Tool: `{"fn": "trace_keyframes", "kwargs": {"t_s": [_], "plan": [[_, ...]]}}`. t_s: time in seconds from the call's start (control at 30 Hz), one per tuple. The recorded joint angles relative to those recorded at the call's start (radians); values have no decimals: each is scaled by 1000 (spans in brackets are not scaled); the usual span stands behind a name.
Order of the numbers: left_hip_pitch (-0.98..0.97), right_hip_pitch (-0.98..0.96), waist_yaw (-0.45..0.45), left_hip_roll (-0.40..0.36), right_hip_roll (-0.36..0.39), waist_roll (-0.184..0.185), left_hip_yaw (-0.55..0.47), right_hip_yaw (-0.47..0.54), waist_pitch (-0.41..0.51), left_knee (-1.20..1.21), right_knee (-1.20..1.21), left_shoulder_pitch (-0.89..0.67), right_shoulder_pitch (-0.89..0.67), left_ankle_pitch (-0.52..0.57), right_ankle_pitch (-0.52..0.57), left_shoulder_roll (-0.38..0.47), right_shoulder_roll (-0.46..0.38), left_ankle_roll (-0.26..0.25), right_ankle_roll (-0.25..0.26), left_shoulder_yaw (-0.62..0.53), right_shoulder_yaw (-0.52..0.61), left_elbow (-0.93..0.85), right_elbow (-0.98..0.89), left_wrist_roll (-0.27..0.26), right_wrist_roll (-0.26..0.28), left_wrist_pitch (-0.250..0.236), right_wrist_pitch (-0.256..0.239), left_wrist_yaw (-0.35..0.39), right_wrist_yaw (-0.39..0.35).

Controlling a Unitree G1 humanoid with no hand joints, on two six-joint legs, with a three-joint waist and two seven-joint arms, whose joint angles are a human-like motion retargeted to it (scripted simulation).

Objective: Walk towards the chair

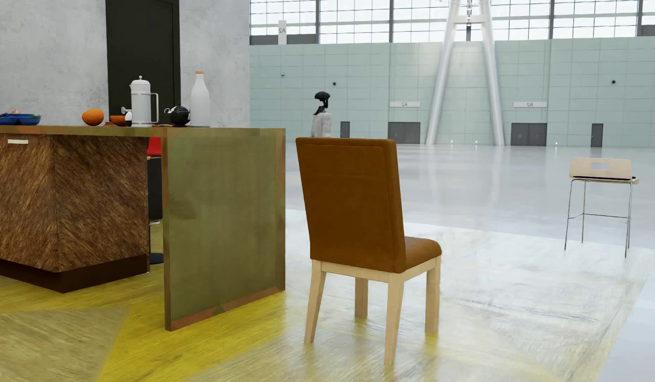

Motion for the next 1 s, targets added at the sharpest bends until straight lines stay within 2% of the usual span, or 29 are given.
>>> {"fn": "trace_keyframes", "kwargs": {"t_s": [0.03, 0.07, 0.1, 0.13, 0.17, 0.2, 0.23, 0.27, 0.3, 0.33, 0.37, 0.43, 0.47, 0.5, 0.53, 0.57, 0.6, 0.63, 0.67, 0.7, 0.73, 0.77, 0.8, 0.83, 0.87, 0.9, 0.93, 0.97, 1.0], "plan": [[-61, -71, -41, 37, 5, 14, 8, -4, -13, 137, 108, 9, -4, -133, -62, 17, -8, -22, 3, -8, -17, 8, 57, -4, -12, -4, -4, -6, 0], [-115, -137, -85, 57, -11, 18, 25, -15, -25, 234, 214, -14, 48, -221, -139, 44, -15, -69, 4, -44, -16, -22, 90, -11, -22, 29, -3, -14, -1], [-141, -173, -122, 79, -11, 40, 32, -15, -31, 276, 263, -50, 104, -230, -186, 35, -22, -124, 30, -42, -12, -35, 102, -11, -17, 57, 27, -14, -2], [-149, -196, -166, 83, -11, 54, 32, -10, -36, 286, 292, -80, 160, -225, -242, 44, -10, -165, 31, -67, -21, -43, 85, -10, 2, 71, 73, -7, 1], [-131, -204, -201, 77, -29, 48, 42, -11, -24, 278, 314, -117, 213, -238, -307, 59, 4, -171, 3, -64, -33, -53, 50, -9, 35, 71, 124, 5, 8], [-129, -220, -196, 65, -50, 38, 47, -14, -19, 262, 337, -162, 258, -204, -337, 47, 9, -137, -26, -46, -38, -85, 34, -3, 75, 55, 171, 24, 3], [-133, -212, -173, 44, -66, 29, 38, -15, -13, 247, 355, -204, 280, -143, -353, 11, -5, -79, -33, -31, -16, -79, 25, 6, 111, 9, 218, 47, -10], [-136, -216, -134, 43, -66, 24, 36, -15, -2, 229, 360, -221, 264, -72, -338, 22, -20, 5, 27, -81, -16, -87, 28, 16, 144, -38, 256, 72, -27], [-138, -220, -108, 50, -73, 24, 38, -24, 9, 247, 359, -183, 210, -108, -318, 24, -33, 43, 42, -80, -11, -78, 42, 36, 165, -88, 265, 96, -47], [-159, -232, -74, 60, -62, 44, 10, -32, 4, 322, 345, -119, 154, -198, -269, 17, -43, 59, 63, -57, -7, -71, 77, 58, 167, -115, 244, 116, -64], [-171, -233, -34, 50, -41, 71, -45, -32, -8, 432, 319, -61, 137, -243, -212, 0, -35, 61, 41, -20, 7, -49, 116, 78, 144, -101, 190, 128, -74], [-62, -237, -47, 73, -12, 102, -80, 0, -24, 314, 306, 40, 133, -311, -196, 27, -10, 31, 9, -27, 15, -66, 81, 75, 100, 3, 88, 129, -55], [-20, -227, -120, 96, -12, 96, -39, 20, -19, 252, 291, 61, 114, -276, -167, 25, 37, -62, -5, -36, 28, -71, 89, 60, 81, 54, 46, 130, -46], [14, -229, -184, 116, -20, 81, 9, 38, -13, 207, 284, 40, 131, -209, -139, 29, 53, -199, -30, -61, 37, -102, 57, 32, 71, 99, 33, 131, -30], [60, -214, -232, 123, -54, 56, 47, 27, 5, 184, 288, -48, 167, -194, -144, 33, 47, -270, -43, -75, 24, -106, 45, -2, 62, 130, 32, 131, -16], [81, -200, -248, 140, -66, 55, 59, 11, 5, 177, 284, -155, 206, -212, -188, 16, -25, -245, 90, -65, 47, -121, 93, -38, 63, 129, 40, 127, -15], [119, -173, -252, 132, -74, 37, 59, -3, -4, 144, 270, -182, 238, -221, -178, 17, -43, -155, 33, -72, 22, -145, 108, -60, 74, 67, 67, 118, -29], [123, -135, -243, 139, -64, 28, 46, -12, 5, 193, 247, -192, 237, -217, -156, 0, -55, -80, 28, -67, 38, -153, 125, -67, 86, -2, 91, 112, -56], [49, -115, -192, 133, -46, 27, 4, 13, 11, 377, 230, -175, 230, -97, -166, -37, -63, -55, 26, -52, 62, -116, 99, -55, 93, -76, 109, 105, -88], [-28, -67, -145, 120, -38, 37, -46, 13, 16, 490, 193, -133, 219, 8, -176, -21, -53, -45, 26, -53, 72, -69, 115, -28, 98, -103, 100, 87, -113], [-92, -15, -91, 105, -27, 57, -78, 18, 16, 501, 138, -61, 182, -14, -179, 1, -46, -43, 28, -16, 67, -66, 116, 8, 106, -96, 98, 66, -129], [-138, 36, -48, 92, -20, 82, -97, 24, 8, 401, 79, 18, 131, -91, -180, 23, -32, -52, 34, 32, 48, -44, 59, 42, 107, -78, 106, 49, -137], [-150, 77, -18, 100, -7, 101, -100, 42, 9, 284, 53, 68, 66, -129, -198, 45, 10, -74, 38, 55, 26, -43, 29, 67, 88, -37, 106, 38, -130], [-132, 72, -23, 106, -5, 100, -89, 58, 13, 229, 117, 92, 8, -105, -206, 77, 29, -130, 21, 46, 48, -25, 23, 77, 64, -7, 104, 36, -104], [-77, 5, -59, 108, -21, 58, -50, 54, 40, 227, 322, 69, -30, -146, -121, 115, 45, -149, -76, 35, 84, 8, 66, 68, 49, 11, 103, 46, -62], [-22, -99, -102, 108, -41, 12, -10, 7, 42, 188, 474, 20, 19, -167, 7, 117, 27, -113, -137, 36, 73, -5, 91, 39, 54, 28, 103, 74, 1], [55, -177, -155, 115, -48, -28, 20, -53, 55, 135, 532, -62, 97, -183, 39, 102, 7, -123, -124, 24, 22, -53, 86, 6, 60, 57, 111, 107, 57], [130, -242, -237, 124, -45, -61, 42, -105, 69, 88, 501, -175, 172, -207, -38, 98, -35, -133, -78, -13, -3, -120, 57, -24, 55, 80, 130, 135, 84], [117, -281, -290, 123, -38, -99, 46, -101, 64, 206, 359, -258, 222, -172, -73, 58, -50, -153, -59, -18, 8, -109, 52, -42, 24, 16, 150, 152, 60]]}}
